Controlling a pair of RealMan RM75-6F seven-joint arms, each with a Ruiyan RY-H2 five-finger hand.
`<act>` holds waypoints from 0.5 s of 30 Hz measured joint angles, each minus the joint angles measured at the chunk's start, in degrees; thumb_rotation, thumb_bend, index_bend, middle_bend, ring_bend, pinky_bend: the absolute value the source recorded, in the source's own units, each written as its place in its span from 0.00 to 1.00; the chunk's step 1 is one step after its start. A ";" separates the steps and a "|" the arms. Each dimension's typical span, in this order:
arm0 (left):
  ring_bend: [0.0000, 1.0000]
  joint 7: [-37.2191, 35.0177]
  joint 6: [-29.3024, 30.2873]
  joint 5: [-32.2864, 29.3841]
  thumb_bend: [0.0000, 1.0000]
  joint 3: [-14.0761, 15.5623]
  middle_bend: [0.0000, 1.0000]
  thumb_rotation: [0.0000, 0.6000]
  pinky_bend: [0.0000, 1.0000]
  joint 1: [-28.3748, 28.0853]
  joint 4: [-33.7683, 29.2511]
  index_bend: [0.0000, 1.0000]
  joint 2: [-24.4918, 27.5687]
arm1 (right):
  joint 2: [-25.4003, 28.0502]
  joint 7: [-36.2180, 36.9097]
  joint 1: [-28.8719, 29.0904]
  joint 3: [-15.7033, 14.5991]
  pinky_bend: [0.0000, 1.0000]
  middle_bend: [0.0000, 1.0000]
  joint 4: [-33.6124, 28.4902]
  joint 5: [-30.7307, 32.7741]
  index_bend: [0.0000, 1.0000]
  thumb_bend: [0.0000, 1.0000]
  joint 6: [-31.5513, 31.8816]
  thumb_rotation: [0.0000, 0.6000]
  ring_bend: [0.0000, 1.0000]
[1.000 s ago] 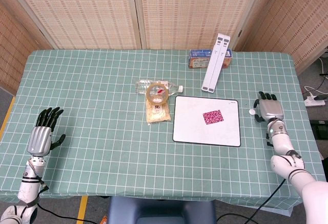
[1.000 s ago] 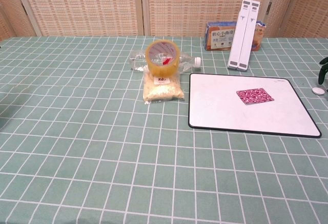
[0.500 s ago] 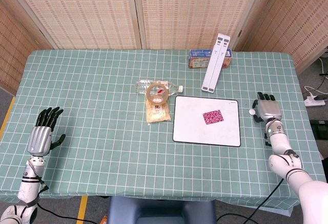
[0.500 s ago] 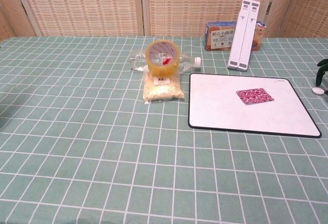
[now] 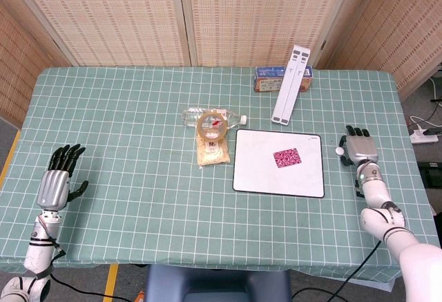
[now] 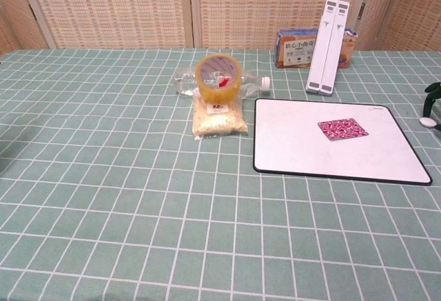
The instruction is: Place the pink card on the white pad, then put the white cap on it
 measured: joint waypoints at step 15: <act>0.00 -0.45 -0.10 -0.25 0.23 -0.21 0.07 1.00 0.00 0.07 -0.16 0.13 0.10 | -1.38 -0.21 0.56 0.26 0.00 0.00 1.86 -0.37 0.38 0.41 -0.93 1.00 0.00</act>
